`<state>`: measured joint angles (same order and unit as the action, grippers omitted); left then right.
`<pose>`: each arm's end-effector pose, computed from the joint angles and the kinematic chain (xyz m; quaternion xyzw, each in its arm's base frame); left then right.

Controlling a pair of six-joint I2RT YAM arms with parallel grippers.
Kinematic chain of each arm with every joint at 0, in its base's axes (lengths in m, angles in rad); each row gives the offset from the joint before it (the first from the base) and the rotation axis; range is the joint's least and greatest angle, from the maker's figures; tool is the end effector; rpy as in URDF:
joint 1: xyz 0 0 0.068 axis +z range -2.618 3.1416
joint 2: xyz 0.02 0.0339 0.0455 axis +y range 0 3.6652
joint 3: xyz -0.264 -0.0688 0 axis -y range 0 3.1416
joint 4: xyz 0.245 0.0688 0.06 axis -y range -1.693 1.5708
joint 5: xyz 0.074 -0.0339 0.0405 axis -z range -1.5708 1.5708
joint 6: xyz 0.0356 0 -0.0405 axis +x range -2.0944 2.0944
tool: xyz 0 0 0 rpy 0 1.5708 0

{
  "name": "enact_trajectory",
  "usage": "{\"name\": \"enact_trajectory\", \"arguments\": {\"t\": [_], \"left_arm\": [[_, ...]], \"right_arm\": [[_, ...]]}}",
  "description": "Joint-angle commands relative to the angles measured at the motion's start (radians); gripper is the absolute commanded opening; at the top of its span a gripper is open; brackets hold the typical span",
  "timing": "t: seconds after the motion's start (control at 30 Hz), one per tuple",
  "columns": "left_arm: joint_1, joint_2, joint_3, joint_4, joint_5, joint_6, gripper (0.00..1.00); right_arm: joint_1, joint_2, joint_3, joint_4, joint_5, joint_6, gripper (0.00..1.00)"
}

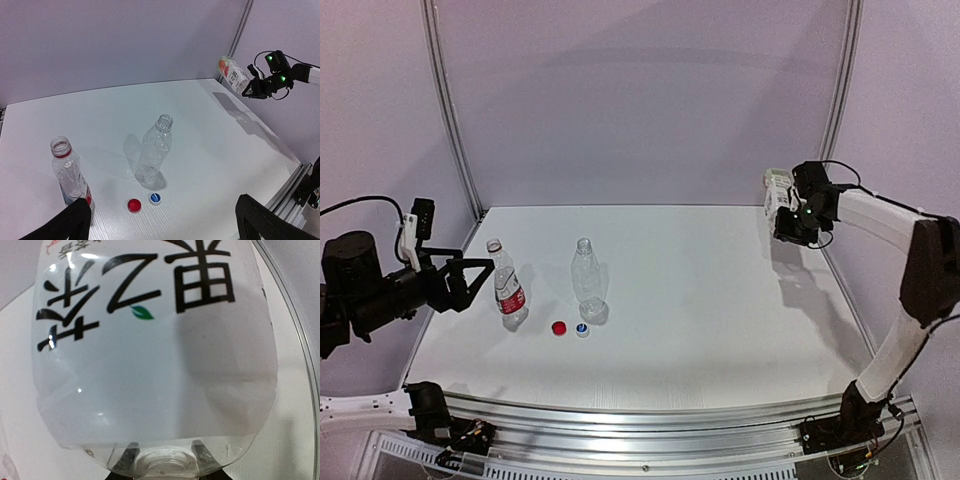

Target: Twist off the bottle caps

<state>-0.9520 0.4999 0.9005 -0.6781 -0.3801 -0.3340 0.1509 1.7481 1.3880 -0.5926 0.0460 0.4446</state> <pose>0.0650 -0.0685 0.3615 0.1299 0.7812 -0.2341 0.5639 0.3764 0.0556 0.2539 0.1463 0.9411 0.0683 0.2971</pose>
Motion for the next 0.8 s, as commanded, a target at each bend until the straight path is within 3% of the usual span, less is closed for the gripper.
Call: {"name": "enact_trajectory", "arguments": {"t": [0.0,0.13,0.37,0.5,0.77], "left_arm": [[0.004,0.014,-0.030,0.072,0.098,0.009,0.99],[-0.027,0.037,-0.062,0.146,0.139,0.040,0.99],[-0.175,0.156,-0.113,0.344,0.021,0.130,0.99],[-0.279,0.292,-0.045,0.401,-0.112,0.358,0.99],[-0.389,0.511,0.023,0.515,-0.101,0.939,0.99]], "right_arm": [[0.136,-0.182,-0.097,0.004,0.001,-0.022,0.03],[0.269,-0.341,-0.197,0.008,-0.029,-0.004,0.04],[0.489,-0.607,-0.381,0.055,-0.064,0.067,0.03],[0.546,-0.681,-0.443,0.033,-0.073,0.109,0.01],[0.574,-0.764,-0.533,0.045,-0.180,0.113,0.01]]}}
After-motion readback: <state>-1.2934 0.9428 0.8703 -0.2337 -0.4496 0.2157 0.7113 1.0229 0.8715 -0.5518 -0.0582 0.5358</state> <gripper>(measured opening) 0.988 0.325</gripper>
